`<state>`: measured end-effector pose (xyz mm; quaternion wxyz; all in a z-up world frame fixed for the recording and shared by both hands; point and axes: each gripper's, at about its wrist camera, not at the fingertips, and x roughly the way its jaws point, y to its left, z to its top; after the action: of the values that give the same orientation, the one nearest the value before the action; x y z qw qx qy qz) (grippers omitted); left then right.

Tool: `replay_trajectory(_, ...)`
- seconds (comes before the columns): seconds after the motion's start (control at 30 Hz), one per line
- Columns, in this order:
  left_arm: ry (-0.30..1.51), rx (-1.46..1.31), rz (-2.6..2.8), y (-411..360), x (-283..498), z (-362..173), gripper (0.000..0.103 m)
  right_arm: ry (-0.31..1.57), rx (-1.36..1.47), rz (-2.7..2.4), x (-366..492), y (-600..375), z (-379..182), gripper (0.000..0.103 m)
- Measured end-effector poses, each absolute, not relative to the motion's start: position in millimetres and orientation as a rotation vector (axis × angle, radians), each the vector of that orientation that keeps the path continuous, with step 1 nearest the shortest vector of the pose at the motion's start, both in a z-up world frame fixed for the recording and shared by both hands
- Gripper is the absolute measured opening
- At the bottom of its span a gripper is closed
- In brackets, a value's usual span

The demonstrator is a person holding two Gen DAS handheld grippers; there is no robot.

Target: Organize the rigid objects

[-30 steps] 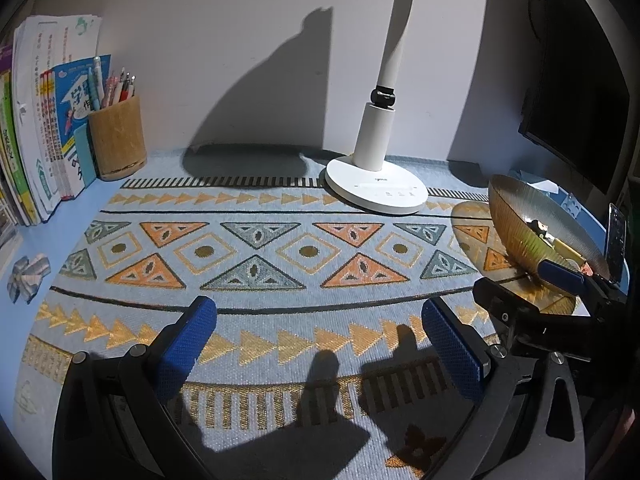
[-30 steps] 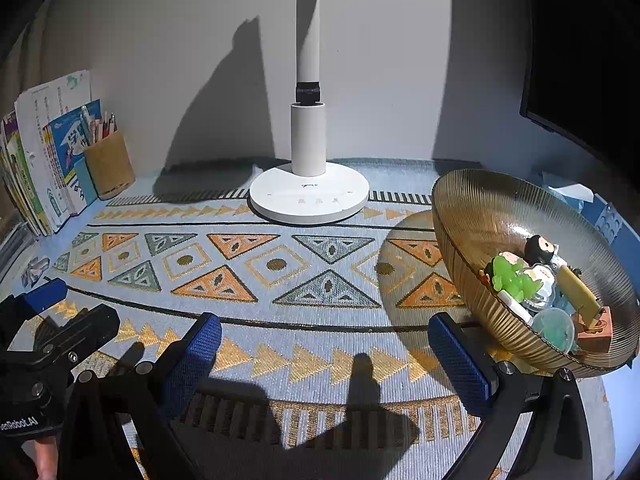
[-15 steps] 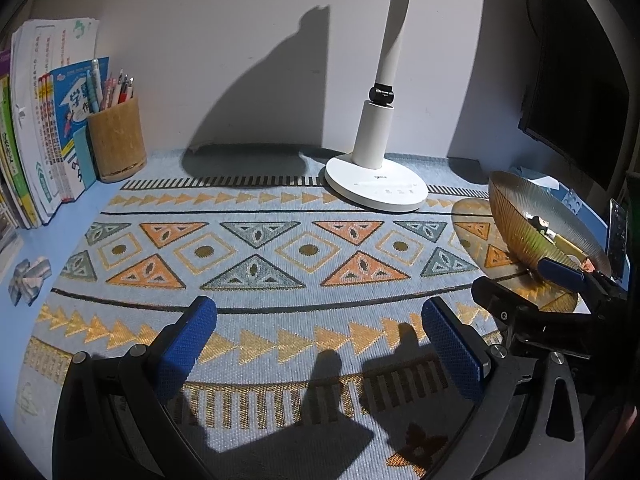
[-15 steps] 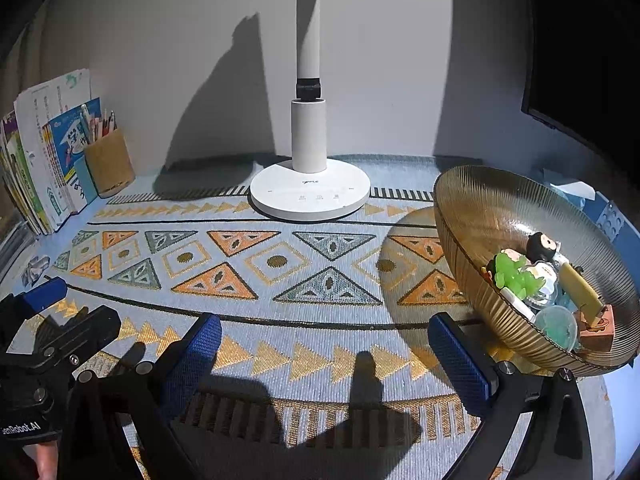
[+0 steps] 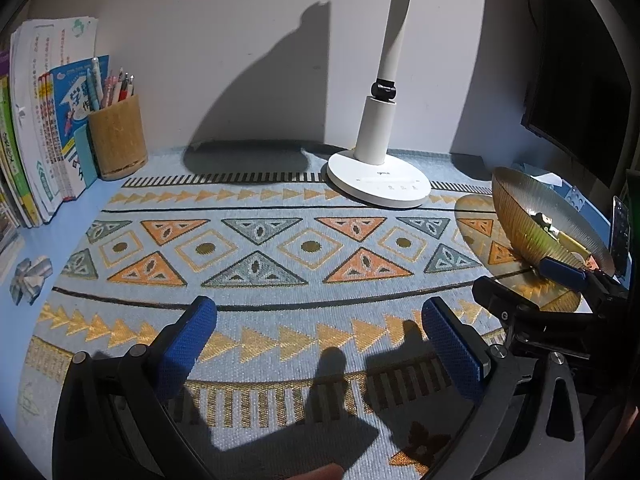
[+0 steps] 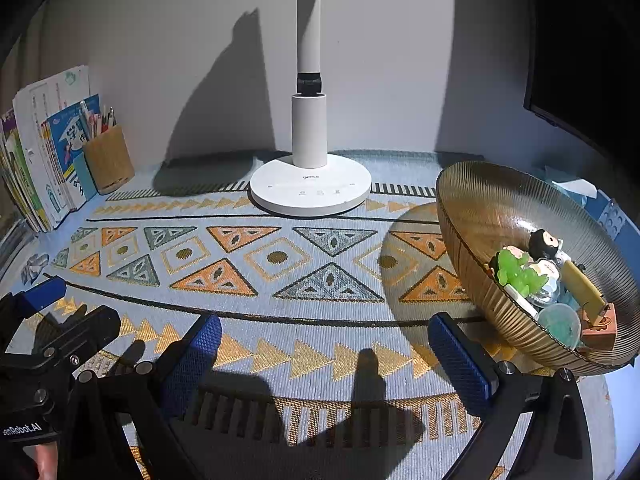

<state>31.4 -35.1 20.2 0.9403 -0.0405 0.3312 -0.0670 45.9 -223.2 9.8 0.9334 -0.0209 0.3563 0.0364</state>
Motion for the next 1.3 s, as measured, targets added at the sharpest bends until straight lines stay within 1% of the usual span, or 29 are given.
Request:
replay_trajectory(0.2, 0.700, -0.080, -0.132, -36, 34, 17, 0.102, 0.731, -0.045, 0.076, 46, -223, 9, 0.103)
replay_trajectory(0.43, 0.773, -0.080, -0.117, -36, 41, 9, 0.102, 0.739, -0.053, 0.081, 48, -224, 7, 0.103)
replay_trajectory(1.3, 0.806, -0.084, -0.115, -33, 45, 3, 0.102, 0.750, -0.055, 0.085, 49, -224, 3, 0.103)
